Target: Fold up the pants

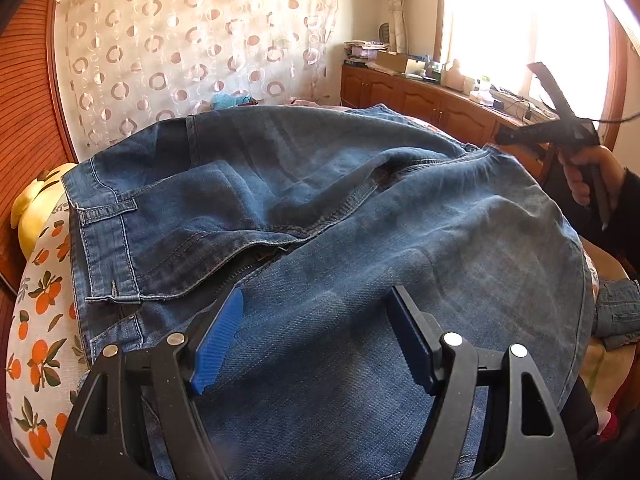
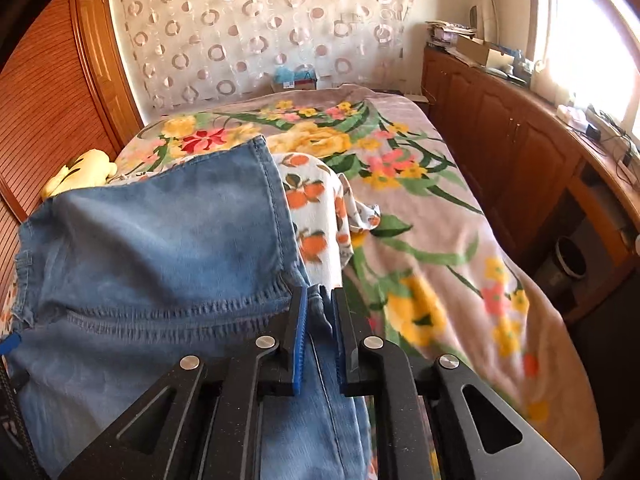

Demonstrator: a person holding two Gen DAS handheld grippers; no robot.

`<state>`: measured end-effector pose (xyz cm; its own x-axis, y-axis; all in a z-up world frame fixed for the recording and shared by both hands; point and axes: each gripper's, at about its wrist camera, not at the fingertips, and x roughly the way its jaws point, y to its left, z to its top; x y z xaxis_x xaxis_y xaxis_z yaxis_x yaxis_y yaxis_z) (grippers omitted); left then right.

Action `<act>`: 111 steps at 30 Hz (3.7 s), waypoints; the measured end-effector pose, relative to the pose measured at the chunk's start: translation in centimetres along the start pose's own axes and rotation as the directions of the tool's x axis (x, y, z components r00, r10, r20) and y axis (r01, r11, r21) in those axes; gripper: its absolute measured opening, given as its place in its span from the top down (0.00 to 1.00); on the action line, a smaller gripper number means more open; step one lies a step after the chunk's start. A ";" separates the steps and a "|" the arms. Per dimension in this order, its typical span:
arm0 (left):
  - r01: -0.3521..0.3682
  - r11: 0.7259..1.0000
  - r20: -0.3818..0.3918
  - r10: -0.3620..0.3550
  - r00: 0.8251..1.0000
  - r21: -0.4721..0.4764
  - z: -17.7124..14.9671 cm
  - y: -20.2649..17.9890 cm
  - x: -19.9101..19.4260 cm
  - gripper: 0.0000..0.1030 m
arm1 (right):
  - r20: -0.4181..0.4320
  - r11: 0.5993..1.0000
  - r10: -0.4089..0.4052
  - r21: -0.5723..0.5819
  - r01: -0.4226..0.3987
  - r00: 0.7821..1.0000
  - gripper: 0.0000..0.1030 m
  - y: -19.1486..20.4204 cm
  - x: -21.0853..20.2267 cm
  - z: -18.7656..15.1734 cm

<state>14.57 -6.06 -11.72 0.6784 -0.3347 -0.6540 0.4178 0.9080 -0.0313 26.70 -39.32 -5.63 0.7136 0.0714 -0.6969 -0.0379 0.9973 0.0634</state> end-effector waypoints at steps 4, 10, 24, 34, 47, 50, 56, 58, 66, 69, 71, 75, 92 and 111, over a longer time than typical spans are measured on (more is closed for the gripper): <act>0.003 1.000 -0.004 -0.003 1.000 0.001 0.0 -0.1 0.1 0.27 | 0.006 0.999 0.042 0.009 -0.042 0.999 0.72 -0.9 -2.3 -2.2; 0.001 1.000 -0.014 -0.001 1.000 0.004 0.1 -0.1 0.4 0.27 | 0.015 0.999 0.048 0.022 -0.048 0.999 0.65 -2.6 -7.3 -8.4; -0.017 1.000 -0.027 0.017 0.999 0.019 0.1 -0.4 0.7 0.27 | -0.011 0.987 0.122 0.104 -0.120 0.992 0.55 -3.5 -10.4 -14.7; -0.018 1.000 -0.032 0.019 0.999 0.022 0.1 -0.4 0.8 0.27 | -0.005 0.984 0.097 0.153 -0.096 0.995 0.68 -2.9 -10.1 -15.8; -0.034 0.999 -0.026 0.034 0.999 0.023 0.0 -0.5 0.7 0.27 | 0.085 0.979 0.020 0.200 -0.037 0.996 1.00 -3.1 -12.2 -18.0; -0.051 0.998 -0.017 0.052 0.999 0.024 0.0 -0.6 0.5 0.27 | 0.092 0.979 0.026 0.199 -0.044 0.995 1.00 -3.1 -12.5 -18.0; -0.079 0.995 0.045 0.076 0.996 0.059 -0.1 -0.8 -1.8 0.27 | 0.105 0.985 0.038 0.164 -0.055 0.994 1.00 -2.1 -12.8 -16.1; -0.101 0.992 0.059 0.097 0.994 0.071 0.2 -0.3 -2.4 0.27 | 0.113 0.989 0.044 0.138 -0.060 0.993 1.00 -1.6 -12.7 -14.6; -0.143 0.989 0.098 0.138 0.985 0.036 3.5 3.6 -2.9 0.27 | 0.174 0.996 0.087 -0.050 -0.079 0.981 0.71 2.1 -10.5 -4.5; -0.148 0.989 0.088 0.145 0.985 0.020 4.9 5.0 -1.8 0.26 | 0.172 0.991 0.110 -0.092 -0.096 0.979 0.69 3.4 -8.4 -0.2; -0.160 0.987 0.077 0.158 0.984 0.012 5.5 5.8 -0.9 0.26 | 0.156 0.987 0.129 -0.119 -0.111 0.979 0.69 3.9 -6.4 2.5; -0.167 0.986 0.064 0.166 0.984 0.003 6.7 7.1 0.6 0.26 | 0.097 0.980 0.151 -0.144 -0.137 0.984 0.69 4.5 -1.3 7.2; -0.170 0.972 -0.036 0.166 0.985 -0.162 7.1 12.7 6.1 0.26 | -0.127 0.979 0.115 -0.154 -0.135 0.985 0.69 6.8 17.9 20.6; -0.207 0.967 -0.049 0.202 0.978 -0.149 7.0 12.5 6.3 0.26 | -0.023 0.972 0.153 -0.177 -0.155 0.988 0.90 5.4 15.8 19.4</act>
<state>28.32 1.46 -10.91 0.7187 -0.1317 -0.6827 0.1736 0.9848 -0.0072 51.36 -33.17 -2.47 0.6833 0.2236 -0.6951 -0.2713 0.9615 0.0426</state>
